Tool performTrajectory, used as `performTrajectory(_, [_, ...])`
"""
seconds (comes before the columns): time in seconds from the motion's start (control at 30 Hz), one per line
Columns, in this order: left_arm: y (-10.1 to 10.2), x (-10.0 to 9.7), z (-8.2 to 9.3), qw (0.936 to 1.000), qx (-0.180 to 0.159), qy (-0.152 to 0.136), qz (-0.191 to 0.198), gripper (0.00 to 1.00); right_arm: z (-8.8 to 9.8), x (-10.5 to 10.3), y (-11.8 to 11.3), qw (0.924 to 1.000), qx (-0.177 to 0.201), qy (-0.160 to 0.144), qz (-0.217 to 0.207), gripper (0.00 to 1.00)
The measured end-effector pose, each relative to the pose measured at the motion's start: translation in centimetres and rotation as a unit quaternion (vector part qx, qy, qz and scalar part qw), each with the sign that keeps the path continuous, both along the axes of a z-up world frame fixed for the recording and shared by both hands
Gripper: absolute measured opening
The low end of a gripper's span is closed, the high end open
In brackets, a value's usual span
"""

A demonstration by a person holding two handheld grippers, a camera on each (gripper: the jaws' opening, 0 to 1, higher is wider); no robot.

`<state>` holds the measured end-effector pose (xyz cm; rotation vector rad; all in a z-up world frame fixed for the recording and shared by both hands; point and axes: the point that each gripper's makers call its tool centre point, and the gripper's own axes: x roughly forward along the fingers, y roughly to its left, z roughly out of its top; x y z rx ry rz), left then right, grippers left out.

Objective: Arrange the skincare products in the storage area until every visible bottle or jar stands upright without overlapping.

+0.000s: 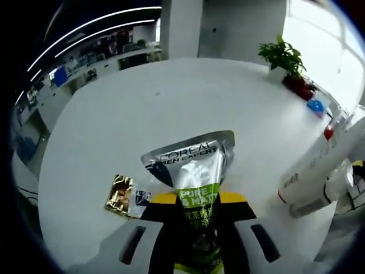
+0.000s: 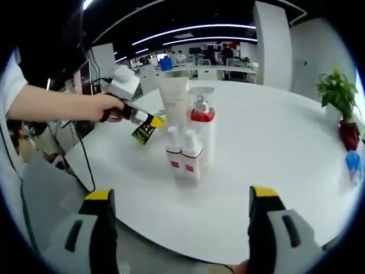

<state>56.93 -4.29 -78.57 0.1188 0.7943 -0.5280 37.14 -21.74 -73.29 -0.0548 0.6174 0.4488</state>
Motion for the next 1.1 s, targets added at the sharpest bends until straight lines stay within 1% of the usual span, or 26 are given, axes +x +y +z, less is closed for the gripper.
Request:
performTrajectory(0.17, [0.3, -1.8, 0.8, 0.9999, -0.009, -0.006, 0.003, 0.20, 0.1, 0.0, 0.1, 1.0000, -0.005, -0.004, 0.006, 0.98])
performTrajectory(0.37, [0.6, -3.5, 1.6, 0.9999, -0.010, -0.013, 0.002, 0.20, 0.1, -0.1, 0.3, 0.9999, -0.004, -0.006, 0.010, 0.97])
performTrajectory(0.67, [0.3, -6.3, 4.3, 0.9988, -0.022, -0.042, -0.009, 0.20, 0.3, -0.1, 0.5, 0.9998, -0.006, -0.011, 0.017, 0.97])
performTrajectory(0.8, [0.1, -7.4, 4.9, 0.9980, -0.022, -0.056, -0.020, 0.20, 0.2, -0.2, 0.6, 0.9997, -0.007, -0.011, 0.021, 0.97])
performTrajectory(0.87, [0.1, -8.1, 5.1, 0.9979, -0.024, -0.057, -0.019, 0.20, 0.2, -0.2, 0.7, 0.9997, -0.006, -0.011, 0.023, 0.97])
performTrajectory(0.97, [0.0, -9.1, 5.7, 0.9973, -0.037, -0.062, -0.015, 0.20, 0.2, -0.3, 0.8, 0.9996, -0.005, -0.011, 0.027, 0.97])
performTrajectory(1.1, [-0.3, -10.3, 6.4, 0.9967, -0.038, -0.069, -0.018, 0.20, 0.3, -0.3, 0.9, 0.9994, -0.005, -0.012, 0.031, 0.96])
